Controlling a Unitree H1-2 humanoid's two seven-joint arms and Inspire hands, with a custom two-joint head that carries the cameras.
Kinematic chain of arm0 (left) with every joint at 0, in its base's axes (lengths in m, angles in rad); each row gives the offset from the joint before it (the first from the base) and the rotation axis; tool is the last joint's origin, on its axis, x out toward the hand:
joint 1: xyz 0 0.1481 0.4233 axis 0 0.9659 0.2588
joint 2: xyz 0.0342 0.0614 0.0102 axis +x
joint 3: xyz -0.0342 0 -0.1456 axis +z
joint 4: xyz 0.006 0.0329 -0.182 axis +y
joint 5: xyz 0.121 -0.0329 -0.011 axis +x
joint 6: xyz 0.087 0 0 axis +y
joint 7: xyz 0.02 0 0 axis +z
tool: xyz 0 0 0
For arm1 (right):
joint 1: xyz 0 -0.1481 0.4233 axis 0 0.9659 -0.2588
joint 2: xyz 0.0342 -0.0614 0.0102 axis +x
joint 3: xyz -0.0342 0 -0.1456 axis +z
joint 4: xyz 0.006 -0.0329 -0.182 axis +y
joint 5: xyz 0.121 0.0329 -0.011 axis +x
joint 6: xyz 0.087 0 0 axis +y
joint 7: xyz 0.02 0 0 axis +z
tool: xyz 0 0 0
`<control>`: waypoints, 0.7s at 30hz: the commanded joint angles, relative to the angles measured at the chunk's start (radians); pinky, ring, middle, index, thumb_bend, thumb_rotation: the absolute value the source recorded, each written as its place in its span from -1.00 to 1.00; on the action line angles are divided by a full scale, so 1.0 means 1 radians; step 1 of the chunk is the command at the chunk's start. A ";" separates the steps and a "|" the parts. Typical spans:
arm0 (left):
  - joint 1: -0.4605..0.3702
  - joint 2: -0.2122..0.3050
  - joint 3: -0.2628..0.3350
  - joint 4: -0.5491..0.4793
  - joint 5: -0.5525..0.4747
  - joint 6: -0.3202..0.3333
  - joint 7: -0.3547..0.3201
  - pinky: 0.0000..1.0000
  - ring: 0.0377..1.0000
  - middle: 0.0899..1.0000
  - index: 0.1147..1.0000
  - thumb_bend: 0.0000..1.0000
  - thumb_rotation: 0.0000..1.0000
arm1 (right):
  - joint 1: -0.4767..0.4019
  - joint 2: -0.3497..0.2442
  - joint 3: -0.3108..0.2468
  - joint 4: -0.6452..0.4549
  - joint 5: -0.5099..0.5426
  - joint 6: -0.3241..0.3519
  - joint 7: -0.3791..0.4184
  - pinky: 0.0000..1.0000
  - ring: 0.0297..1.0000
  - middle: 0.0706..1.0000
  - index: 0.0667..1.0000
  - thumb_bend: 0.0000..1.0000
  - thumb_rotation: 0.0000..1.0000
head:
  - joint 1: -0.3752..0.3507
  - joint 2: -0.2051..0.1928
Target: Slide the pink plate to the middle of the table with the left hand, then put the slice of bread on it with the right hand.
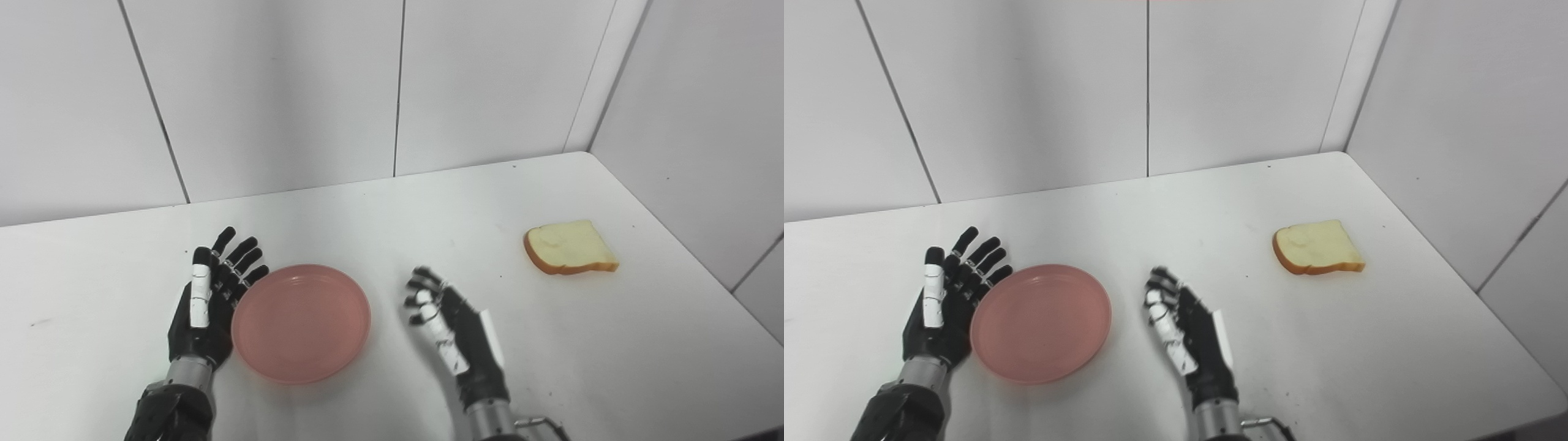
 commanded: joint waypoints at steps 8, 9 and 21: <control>0.021 0.000 -0.018 0.141 0.009 -0.054 -0.045 0.59 0.68 0.59 0.76 0.85 0.67 | -0.166 -0.223 -0.075 -0.159 -0.191 0.165 0.103 0.23 0.58 0.73 0.80 0.48 0.38 | -0.074 -0.086; 0.021 0.003 -0.016 0.151 0.003 -0.060 -0.056 0.59 0.68 0.59 0.76 0.85 0.67 | -0.194 -0.244 -0.086 -0.175 -0.204 0.189 0.114 0.23 0.58 0.73 0.80 0.48 0.38 | -0.100 -0.106; 0.015 0.008 -0.003 0.204 0.001 -0.083 -0.077 0.51 0.65 0.56 0.70 0.87 0.63 | -0.313 -0.371 -0.237 -0.248 -0.222 0.293 0.183 0.26 0.63 0.73 0.79 0.71 0.58 | -0.125 -0.142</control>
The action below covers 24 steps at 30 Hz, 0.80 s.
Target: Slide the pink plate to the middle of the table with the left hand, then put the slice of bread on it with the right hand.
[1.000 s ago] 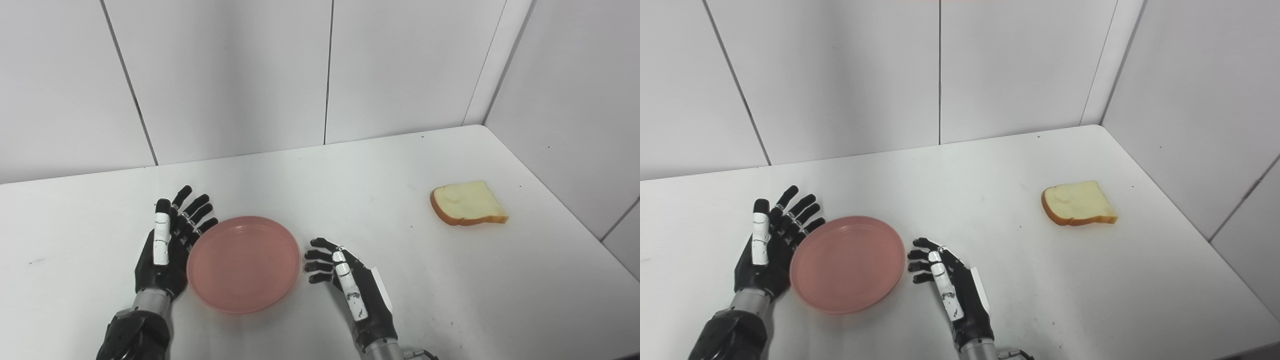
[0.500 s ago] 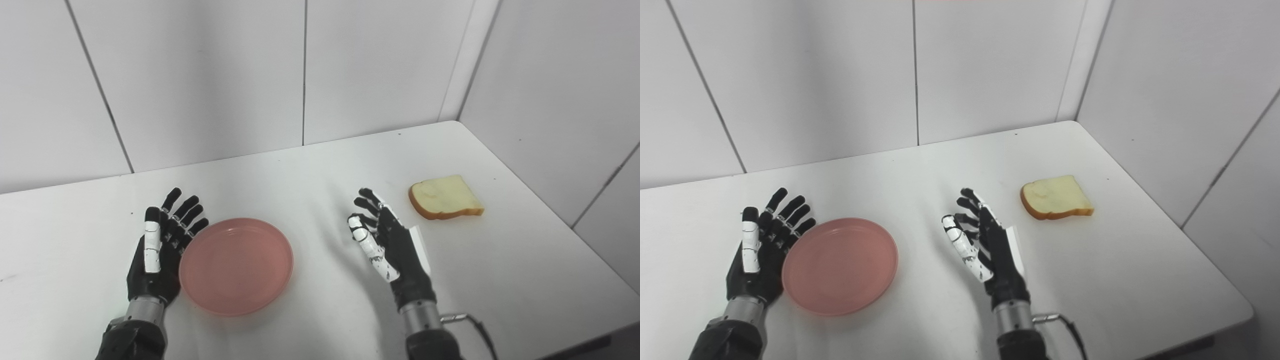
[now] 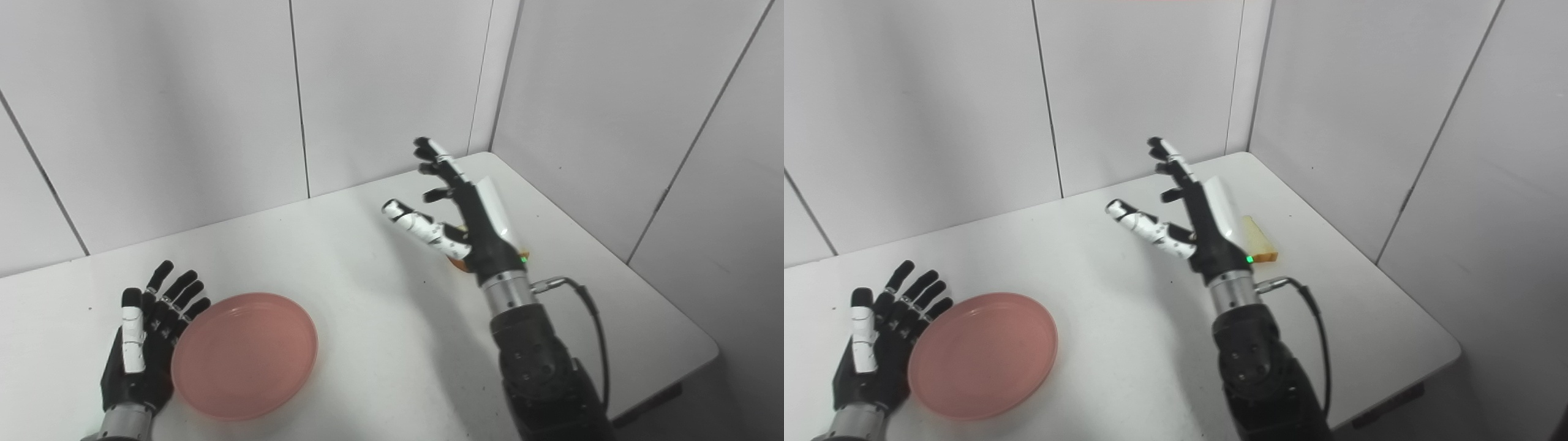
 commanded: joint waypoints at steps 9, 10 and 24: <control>0.076 0.003 -0.006 0.054 0.004 0.001 -0.021 0.56 0.68 0.58 0.71 0.89 0.63 | -0.062 -0.249 -0.124 -0.029 -0.030 0.009 0.220 0.53 0.70 0.73 0.80 0.85 0.44 | 0.027 0.029; 0.077 0.002 -0.007 0.054 0.004 0.001 -0.021 0.56 0.68 0.59 0.72 0.89 0.63 | -0.066 -0.273 -0.130 -0.023 -0.035 0.009 0.247 0.50 0.69 0.74 0.80 0.87 0.42 | 0.027 0.029; 0.079 -0.013 -0.008 0.051 0.008 0.000 -0.015 0.55 0.69 0.60 0.75 0.87 0.63 | -0.142 -0.672 -0.012 0.225 -0.057 -0.037 0.509 0.73 0.90 0.88 0.80 1.00 0.00 | 0.052 0.023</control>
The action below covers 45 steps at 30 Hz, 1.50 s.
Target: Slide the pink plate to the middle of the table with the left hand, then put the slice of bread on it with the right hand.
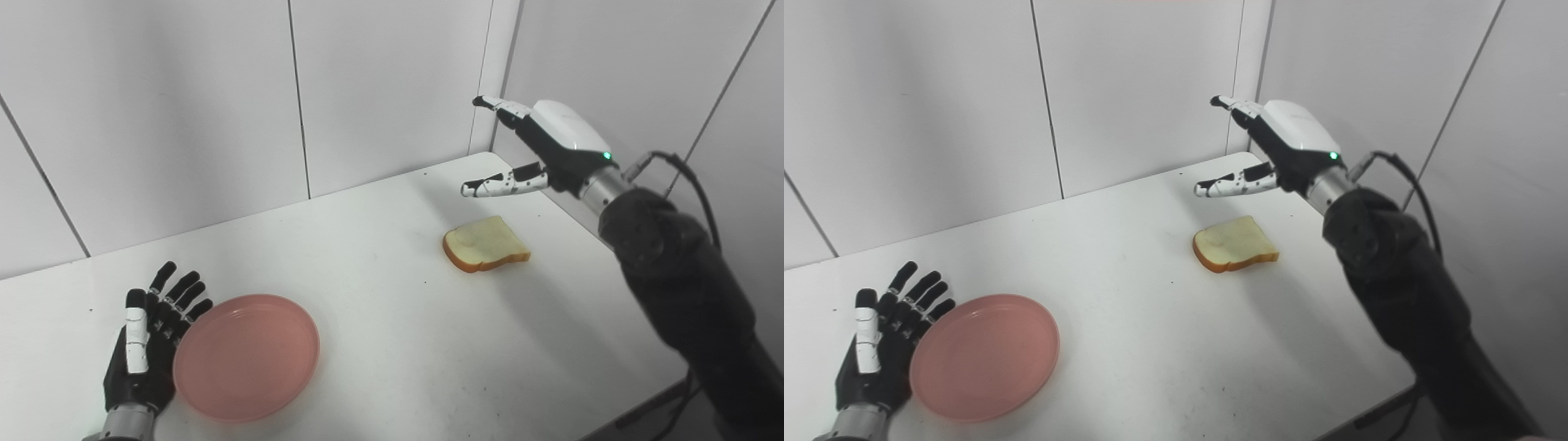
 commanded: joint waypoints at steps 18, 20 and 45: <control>0.082 -0.017 -0.004 0.047 0.006 0.011 -0.003 0.56 0.69 0.59 0.75 0.86 0.64 | -0.302 -0.130 0.438 0.314 -0.175 -0.089 0.258 0.99 0.99 0.97 0.86 1.00 -0.47 | 0.014 0.007; 0.082 -0.019 -0.003 0.049 0.005 0.010 -0.003 0.55 0.69 0.59 0.74 0.87 0.63 | -0.318 -0.124 0.467 0.342 -0.205 -0.089 0.271 1.00 1.00 0.98 0.87 1.00 -0.48 | 0.019 0.005; 0.098 -0.022 -0.010 0.025 0.014 0.022 -0.001 0.52 0.70 0.57 0.77 0.86 0.65 | -0.445 -0.092 0.616 0.496 -0.454 -0.105 0.459 0.98 0.98 0.95 0.82 1.00 -0.40 | 0.026 0.013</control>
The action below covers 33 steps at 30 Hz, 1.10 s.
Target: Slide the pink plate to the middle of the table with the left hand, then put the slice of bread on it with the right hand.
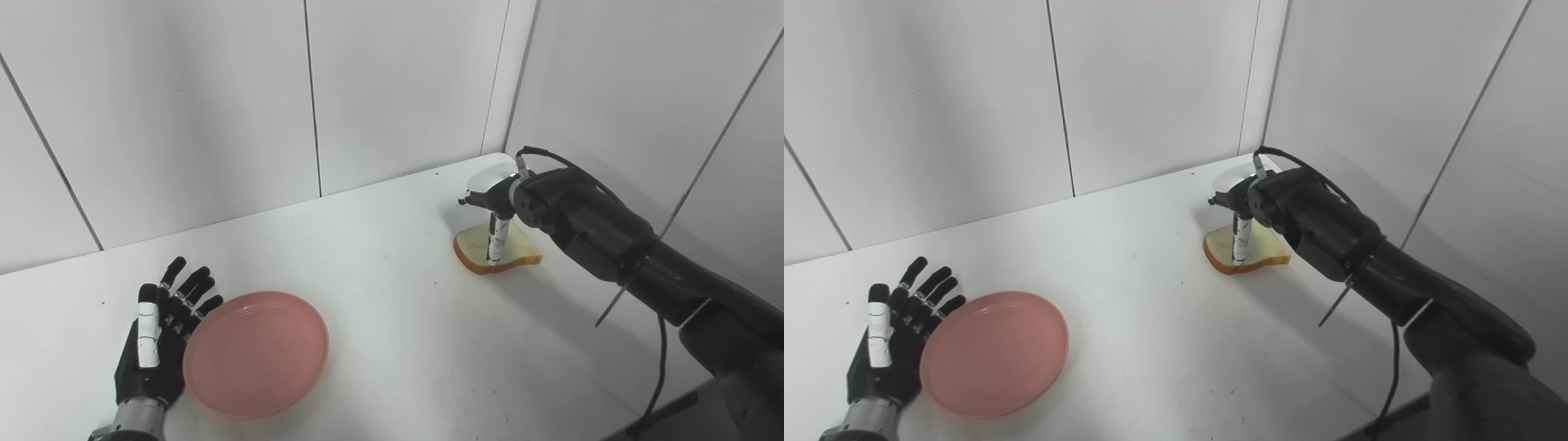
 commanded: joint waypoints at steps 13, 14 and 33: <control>0.091 -0.017 -0.011 0.037 -0.002 0.028 -0.011 0.49 0.68 0.53 0.76 0.86 0.64 | -0.060 -0.027 -0.026 0.026 -0.061 -0.029 0.036 1.00 1.00 1.00 0.78 1.00 -0.48 | 0.003 0.010; 0.091 -0.017 -0.011 0.037 -0.002 0.029 -0.011 0.48 0.68 0.53 0.76 0.85 0.65 | -0.059 -0.026 -0.030 0.027 -0.057 -0.025 0.041 0.94 1.00 1.00 0.78 1.00 -0.49 | 0.003 0.010; 0.095 -0.021 -0.015 0.023 0.002 0.049 0.004 0.52 0.62 0.49 0.73 0.86 0.62 | 0.066 0.005 -0.177 0.110 0.173 -0.163 -0.233 0.68 0.84 0.84 0.76 1.00 -0.35 | 0.014 0.018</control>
